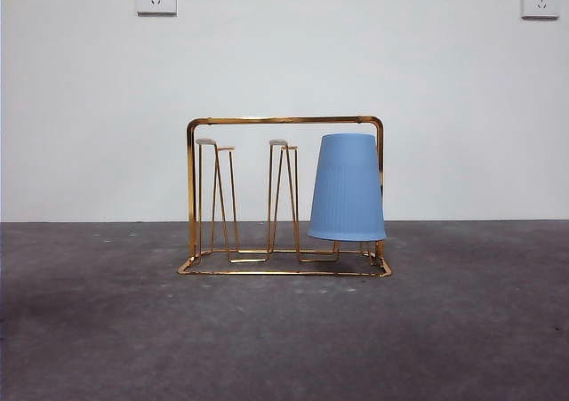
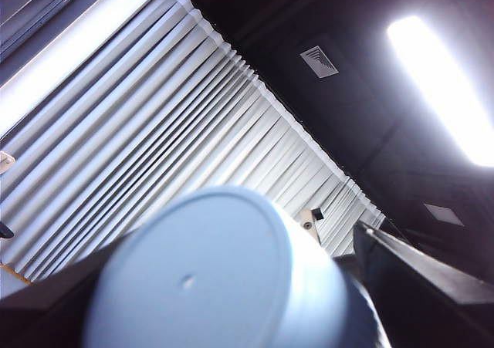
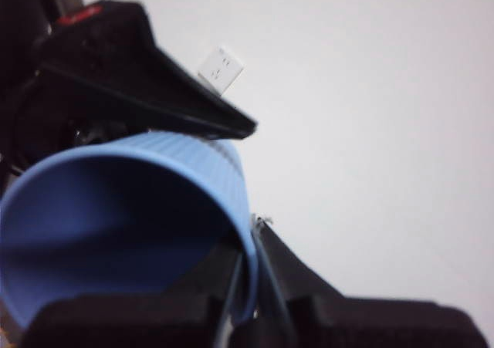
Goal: Pick up cup 1,put cup 1 in the cup rack,pick up cup 2,put cup 2 in the cup rack
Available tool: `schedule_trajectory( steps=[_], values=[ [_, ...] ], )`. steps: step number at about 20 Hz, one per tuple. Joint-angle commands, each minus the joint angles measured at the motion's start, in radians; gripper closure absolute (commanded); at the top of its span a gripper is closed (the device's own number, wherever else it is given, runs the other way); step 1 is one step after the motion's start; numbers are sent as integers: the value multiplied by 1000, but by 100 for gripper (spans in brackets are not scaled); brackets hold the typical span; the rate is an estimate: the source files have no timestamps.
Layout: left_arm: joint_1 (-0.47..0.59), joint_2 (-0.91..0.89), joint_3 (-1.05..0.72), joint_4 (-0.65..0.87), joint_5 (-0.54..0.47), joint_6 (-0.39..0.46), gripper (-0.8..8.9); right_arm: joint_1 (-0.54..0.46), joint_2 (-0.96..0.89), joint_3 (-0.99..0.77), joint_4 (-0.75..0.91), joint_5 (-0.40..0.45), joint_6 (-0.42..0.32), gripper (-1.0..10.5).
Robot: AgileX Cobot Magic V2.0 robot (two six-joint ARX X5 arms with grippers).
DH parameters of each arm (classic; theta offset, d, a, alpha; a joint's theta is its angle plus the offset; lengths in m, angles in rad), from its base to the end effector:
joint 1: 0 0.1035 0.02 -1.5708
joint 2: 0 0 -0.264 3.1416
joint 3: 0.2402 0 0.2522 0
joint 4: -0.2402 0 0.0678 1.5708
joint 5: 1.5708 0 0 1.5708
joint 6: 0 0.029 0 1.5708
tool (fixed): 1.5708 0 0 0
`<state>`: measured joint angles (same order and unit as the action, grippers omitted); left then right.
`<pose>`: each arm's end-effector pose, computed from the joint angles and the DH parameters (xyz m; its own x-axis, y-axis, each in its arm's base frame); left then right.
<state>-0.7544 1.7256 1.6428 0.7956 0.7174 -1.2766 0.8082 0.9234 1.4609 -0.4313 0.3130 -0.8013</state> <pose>0.2621 -0.2725 0.4625 -0.0348 -0.8695 0.4928 0.7108 -0.3682 -0.5994 0.0999 0.0917 0.5011 0.8762 0.4713 0.1009 -0.2789 0.6664 -0.6915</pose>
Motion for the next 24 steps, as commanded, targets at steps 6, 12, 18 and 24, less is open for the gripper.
schedule_trajectory(
  steps=[6, 12, 18, 24],
  values=[
    [-10, -6, 6, 51, 39, -6, 378, -3, 47, -19, 55, 176, 17, 960],
    [-7, -6, 6, 51, 38, -1, 540, -3, 50, -19, 19, 182, 48, 959],
    [1, -6, 6, 23, 43, 27, 777, -3, 50, -19, -93, 182, 85, 956],
    [43, -14, 6, -34, 90, 85, 820, -3, 39, -18, -154, 231, 176, 779]
  ],
)
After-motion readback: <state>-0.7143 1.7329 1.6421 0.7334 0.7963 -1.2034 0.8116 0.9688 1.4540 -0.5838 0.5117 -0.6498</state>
